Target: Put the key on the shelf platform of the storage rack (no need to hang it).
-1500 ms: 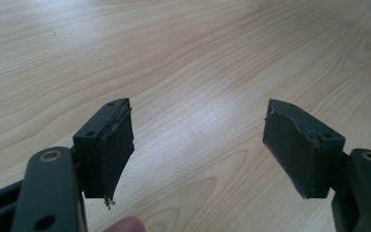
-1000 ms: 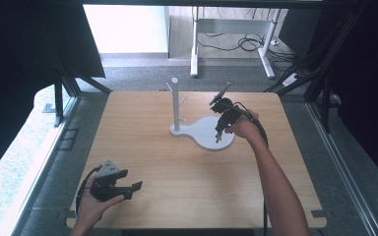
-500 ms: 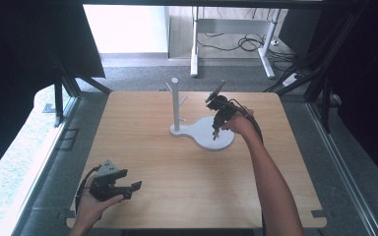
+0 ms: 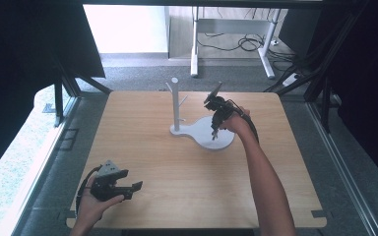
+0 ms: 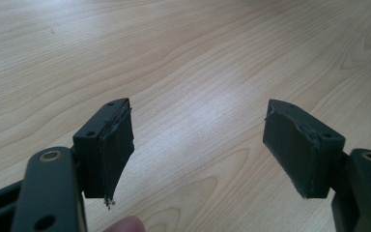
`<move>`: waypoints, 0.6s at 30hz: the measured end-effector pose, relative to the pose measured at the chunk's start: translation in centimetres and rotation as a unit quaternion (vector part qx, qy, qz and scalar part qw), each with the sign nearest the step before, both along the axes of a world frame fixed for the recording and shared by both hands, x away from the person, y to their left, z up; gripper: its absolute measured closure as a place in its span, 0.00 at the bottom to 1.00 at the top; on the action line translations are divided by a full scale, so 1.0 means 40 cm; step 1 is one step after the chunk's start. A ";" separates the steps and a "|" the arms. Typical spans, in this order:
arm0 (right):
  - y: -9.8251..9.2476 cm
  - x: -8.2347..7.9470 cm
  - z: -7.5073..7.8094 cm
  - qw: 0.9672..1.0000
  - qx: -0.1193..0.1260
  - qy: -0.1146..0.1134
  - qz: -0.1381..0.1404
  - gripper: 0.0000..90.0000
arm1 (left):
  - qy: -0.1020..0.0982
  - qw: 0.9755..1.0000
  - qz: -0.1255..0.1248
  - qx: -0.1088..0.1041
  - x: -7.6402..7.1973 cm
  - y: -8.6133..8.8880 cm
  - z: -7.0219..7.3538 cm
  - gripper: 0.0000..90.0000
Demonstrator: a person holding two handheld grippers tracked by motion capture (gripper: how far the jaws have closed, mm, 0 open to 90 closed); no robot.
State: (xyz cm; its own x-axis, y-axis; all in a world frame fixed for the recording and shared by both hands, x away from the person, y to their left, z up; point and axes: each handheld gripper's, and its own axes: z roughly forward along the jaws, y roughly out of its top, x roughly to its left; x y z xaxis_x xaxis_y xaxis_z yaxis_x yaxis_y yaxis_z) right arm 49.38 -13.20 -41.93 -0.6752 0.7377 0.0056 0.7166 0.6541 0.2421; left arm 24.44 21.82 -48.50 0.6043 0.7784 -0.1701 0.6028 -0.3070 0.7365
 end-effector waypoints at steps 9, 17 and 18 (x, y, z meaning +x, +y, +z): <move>0.014 0.023 -0.013 1.000 -0.001 -0.002 -0.004 1.00 | 0.000 1.000 0.000 -0.002 0.000 0.001 0.000 0.30; 0.023 0.050 -0.018 1.000 -0.001 -0.008 -0.011 1.00 | -0.002 1.000 0.001 -0.002 0.000 0.005 0.001 0.30; 0.025 0.052 -0.019 1.000 -0.002 -0.008 -0.012 1.00 | -0.002 1.000 0.001 -0.002 0.000 0.005 0.002 0.30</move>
